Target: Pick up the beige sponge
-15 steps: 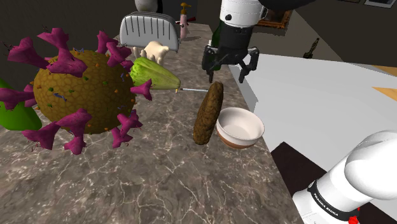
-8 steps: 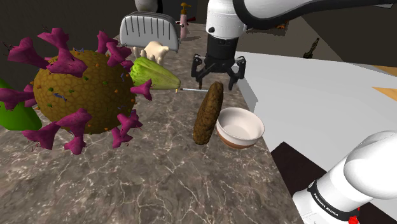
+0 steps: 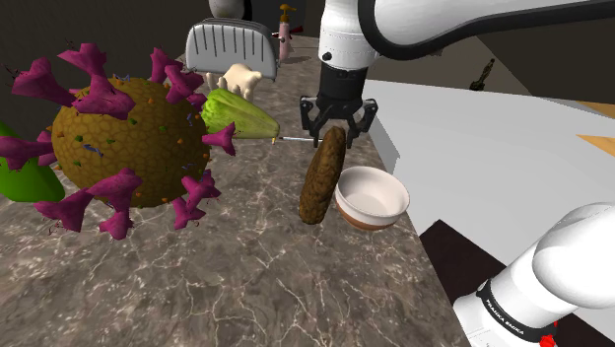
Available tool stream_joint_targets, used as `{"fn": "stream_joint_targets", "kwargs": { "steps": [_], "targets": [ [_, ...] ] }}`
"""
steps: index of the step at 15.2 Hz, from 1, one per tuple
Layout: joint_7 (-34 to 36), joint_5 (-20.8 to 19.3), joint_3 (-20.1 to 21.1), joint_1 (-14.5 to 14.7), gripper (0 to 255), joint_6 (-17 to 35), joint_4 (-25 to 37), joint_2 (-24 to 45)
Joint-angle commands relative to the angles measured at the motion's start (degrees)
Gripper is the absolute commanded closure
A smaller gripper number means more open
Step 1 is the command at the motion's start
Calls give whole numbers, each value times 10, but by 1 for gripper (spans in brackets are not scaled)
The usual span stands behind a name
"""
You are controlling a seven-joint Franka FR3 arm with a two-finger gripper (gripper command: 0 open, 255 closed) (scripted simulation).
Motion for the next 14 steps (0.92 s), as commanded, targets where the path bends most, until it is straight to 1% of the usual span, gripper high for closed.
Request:
{"fn": "stream_joint_targets", "kwargs": {
  "steps": [1, 6, 14],
  "targets": [
    [0, 0, 0, 0, 255, 0, -1, 1],
    [0, 1, 0, 0, 255, 0, -1, 0],
    [-5, -1, -6, -2, 255, -62, 60, -1]
  ]
}}
